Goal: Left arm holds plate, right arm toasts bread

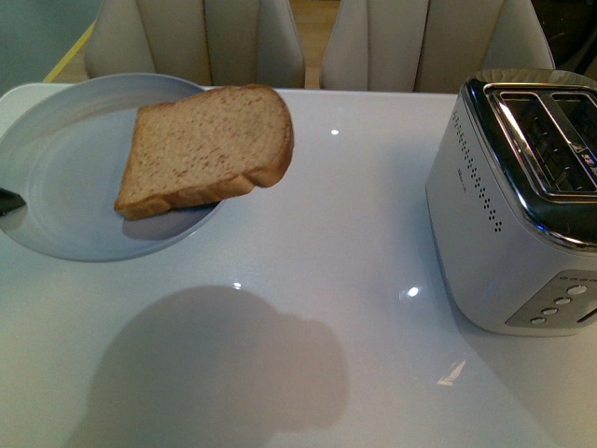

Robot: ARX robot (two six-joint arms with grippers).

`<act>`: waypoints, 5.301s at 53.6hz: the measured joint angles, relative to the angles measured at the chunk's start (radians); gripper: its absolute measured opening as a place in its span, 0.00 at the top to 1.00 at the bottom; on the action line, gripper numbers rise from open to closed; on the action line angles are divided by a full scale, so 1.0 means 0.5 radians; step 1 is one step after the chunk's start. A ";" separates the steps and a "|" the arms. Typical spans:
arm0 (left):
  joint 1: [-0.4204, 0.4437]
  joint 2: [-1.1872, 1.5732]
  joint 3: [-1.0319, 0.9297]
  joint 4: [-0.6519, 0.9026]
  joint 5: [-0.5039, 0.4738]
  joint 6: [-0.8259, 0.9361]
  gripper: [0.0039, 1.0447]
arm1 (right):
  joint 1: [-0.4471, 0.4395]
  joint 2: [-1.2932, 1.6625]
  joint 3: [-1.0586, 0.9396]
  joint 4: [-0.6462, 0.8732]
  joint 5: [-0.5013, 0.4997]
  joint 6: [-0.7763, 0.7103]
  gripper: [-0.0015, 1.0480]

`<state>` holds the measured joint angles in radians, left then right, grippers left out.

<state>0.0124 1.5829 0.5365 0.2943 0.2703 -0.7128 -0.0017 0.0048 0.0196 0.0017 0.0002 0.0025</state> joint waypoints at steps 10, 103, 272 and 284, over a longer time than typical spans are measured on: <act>-0.254 -0.166 0.126 -0.256 -0.081 -0.105 0.97 | 0.000 0.000 0.000 0.000 0.000 0.000 0.09; -1.029 -0.298 0.474 -0.643 -0.423 -0.735 0.97 | 0.000 0.000 0.000 0.000 0.000 0.000 0.09; -1.032 -0.305 0.474 -0.641 -0.422 -0.748 0.97 | 0.426 2.052 1.098 0.324 -0.566 1.798 0.97; -1.032 -0.305 0.474 -0.641 -0.422 -0.750 0.97 | 0.195 1.897 1.314 0.140 -0.674 1.746 0.97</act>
<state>-0.5037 1.4303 0.7734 -0.0261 0.0593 -1.0878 0.0959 0.9535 0.6765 0.0719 -0.3367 0.8757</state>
